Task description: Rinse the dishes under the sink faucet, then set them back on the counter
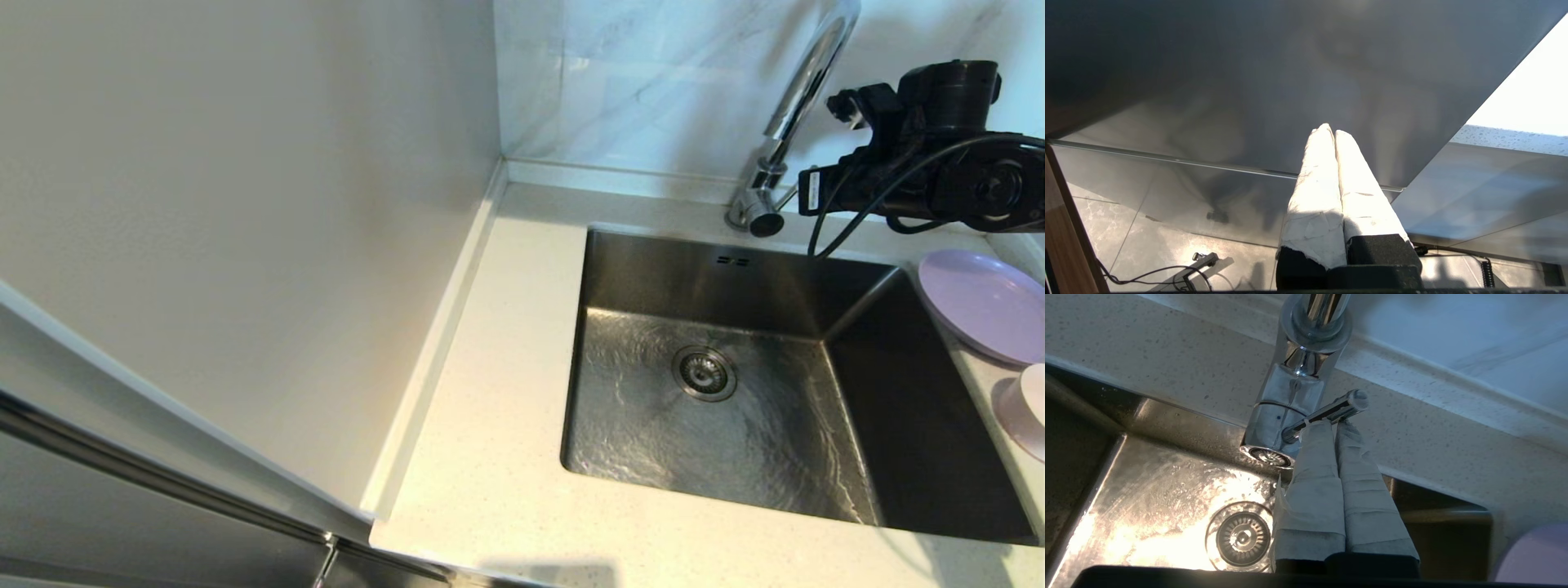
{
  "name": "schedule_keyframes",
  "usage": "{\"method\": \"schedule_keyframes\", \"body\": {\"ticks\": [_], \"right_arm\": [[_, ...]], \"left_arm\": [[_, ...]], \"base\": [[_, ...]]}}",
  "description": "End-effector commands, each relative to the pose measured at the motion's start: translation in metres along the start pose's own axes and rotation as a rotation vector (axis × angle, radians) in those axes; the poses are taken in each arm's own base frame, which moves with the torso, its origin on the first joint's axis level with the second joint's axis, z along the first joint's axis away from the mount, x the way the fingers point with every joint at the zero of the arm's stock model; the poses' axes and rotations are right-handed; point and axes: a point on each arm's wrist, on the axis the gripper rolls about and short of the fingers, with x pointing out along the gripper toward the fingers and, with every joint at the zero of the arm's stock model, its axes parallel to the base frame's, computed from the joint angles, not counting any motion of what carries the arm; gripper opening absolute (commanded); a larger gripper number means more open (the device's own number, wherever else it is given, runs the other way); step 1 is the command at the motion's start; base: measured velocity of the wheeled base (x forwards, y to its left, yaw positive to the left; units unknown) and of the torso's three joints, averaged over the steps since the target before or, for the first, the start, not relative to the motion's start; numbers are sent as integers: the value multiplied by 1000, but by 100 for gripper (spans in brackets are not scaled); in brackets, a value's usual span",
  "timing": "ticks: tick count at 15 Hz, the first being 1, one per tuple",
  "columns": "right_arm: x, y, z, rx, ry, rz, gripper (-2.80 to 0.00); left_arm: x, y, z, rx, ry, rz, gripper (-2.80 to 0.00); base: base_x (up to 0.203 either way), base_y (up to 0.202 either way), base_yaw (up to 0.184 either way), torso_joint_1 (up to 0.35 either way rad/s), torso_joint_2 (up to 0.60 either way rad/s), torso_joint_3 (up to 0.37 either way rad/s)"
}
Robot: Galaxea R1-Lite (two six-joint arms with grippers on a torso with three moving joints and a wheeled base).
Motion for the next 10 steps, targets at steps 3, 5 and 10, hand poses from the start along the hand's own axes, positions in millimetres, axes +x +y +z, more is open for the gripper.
{"method": "schedule_keyframes", "body": {"ticks": [3, 5, 10], "right_arm": [[-27, -12, 3, -1, 12, -16, -280], [-43, -17, 2, -16, 31, -27, -280], [-101, -51, -30, -262, 247, -91, -280]], "left_arm": [[0, 0, 0, 0, 1, 1, -280], [0, 0, 0, 0, 1, 1, -280], [0, 0, 0, 0, 1, 1, -280]], "base": [[0, 0, 0, 0, 0, 0], [0, 0, 0, 0, 0, 0], [0, 0, 0, 0, 0, 0]]}}
